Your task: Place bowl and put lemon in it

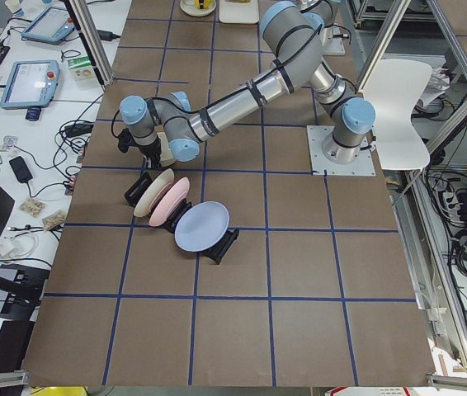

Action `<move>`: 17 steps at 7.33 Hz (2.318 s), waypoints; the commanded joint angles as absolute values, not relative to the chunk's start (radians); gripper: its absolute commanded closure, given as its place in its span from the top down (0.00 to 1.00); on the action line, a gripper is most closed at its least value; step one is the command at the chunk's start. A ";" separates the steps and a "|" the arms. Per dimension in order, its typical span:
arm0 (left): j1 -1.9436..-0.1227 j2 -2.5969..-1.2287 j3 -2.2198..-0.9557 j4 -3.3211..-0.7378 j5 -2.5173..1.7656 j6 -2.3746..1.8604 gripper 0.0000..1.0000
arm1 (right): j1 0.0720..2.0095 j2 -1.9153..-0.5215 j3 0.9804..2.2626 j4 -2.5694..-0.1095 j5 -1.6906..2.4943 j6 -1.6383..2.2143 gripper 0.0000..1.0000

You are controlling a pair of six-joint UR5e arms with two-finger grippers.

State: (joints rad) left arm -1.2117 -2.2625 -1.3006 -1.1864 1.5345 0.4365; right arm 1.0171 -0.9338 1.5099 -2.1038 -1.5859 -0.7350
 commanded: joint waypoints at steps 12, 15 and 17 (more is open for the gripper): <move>-1.772 -2.063 -1.755 -0.851 1.359 -0.150 0.37 | 1.141 -1.453 1.428 -1.528 -1.620 -0.544 0.35; -1.732 -1.985 -1.698 -0.869 1.383 -0.124 1.00 | 1.392 -1.427 1.427 -1.536 -1.583 -0.272 0.35; -1.607 -1.849 -1.631 -1.131 1.382 0.028 1.00 | 1.565 -1.422 1.427 -1.555 -1.562 -0.165 0.35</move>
